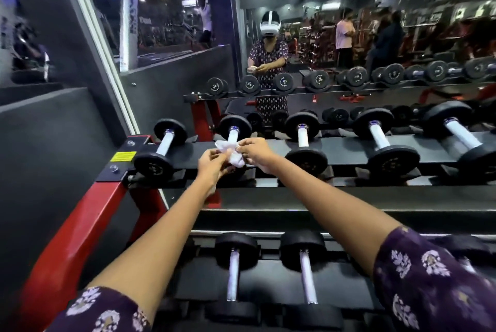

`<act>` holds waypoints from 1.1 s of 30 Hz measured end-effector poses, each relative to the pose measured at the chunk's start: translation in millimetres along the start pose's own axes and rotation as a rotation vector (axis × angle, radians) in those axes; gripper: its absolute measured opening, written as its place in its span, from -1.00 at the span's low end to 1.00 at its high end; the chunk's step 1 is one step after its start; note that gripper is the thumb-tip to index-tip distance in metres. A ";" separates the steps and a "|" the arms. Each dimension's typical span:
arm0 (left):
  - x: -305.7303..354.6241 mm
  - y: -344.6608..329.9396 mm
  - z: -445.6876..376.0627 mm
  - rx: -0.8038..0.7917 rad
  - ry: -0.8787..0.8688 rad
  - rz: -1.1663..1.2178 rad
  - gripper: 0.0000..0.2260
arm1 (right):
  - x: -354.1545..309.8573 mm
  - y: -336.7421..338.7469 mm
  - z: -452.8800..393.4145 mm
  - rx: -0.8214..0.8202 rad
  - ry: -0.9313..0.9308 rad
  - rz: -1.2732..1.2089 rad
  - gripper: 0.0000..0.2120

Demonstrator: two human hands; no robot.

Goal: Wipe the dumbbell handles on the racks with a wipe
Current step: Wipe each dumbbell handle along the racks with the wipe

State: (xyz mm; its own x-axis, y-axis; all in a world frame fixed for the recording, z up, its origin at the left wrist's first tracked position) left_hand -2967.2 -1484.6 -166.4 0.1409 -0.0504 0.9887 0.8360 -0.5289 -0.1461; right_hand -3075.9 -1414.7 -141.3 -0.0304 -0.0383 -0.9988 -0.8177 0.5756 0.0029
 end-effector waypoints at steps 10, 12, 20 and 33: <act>-2.1 53.7 -20.8 0.078 -0.086 -0.148 -0.79 | 20.2 -46.1 2.8 0.024 -0.160 -0.167 -0.92; -2.2 50.9 -23.2 0.064 -0.091 -0.161 -0.78 | 19.9 -45.3 0.4 -0.010 -0.141 -0.120 -0.96; 7.7 24.8 -35.8 -0.052 -0.431 -0.648 -0.76 | 21.5 -14.5 -37.7 0.158 -0.112 0.021 -0.80; -34.1 -3.5 -74.5 -0.014 -0.739 -1.167 -0.49 | 1.0 28.2 -122.7 0.418 0.162 0.410 -0.94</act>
State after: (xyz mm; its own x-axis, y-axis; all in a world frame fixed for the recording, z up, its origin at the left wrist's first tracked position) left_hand -3014.5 -1544.1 -197.2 -0.3811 0.8781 0.2894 0.6582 0.0378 0.7519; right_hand -3169.5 -1498.8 -136.2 -0.4090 0.1493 -0.9003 -0.4267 0.8408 0.3332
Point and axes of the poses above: each hand's wrist, its own z-axis away from the middle knuckle, its own y-axis out of the back of the hand, x = y × z, the point moved 7 cm from there along -z, towards the middle knuckle, and after that the axes turned 1 degree about y, right-handed, at the moved point
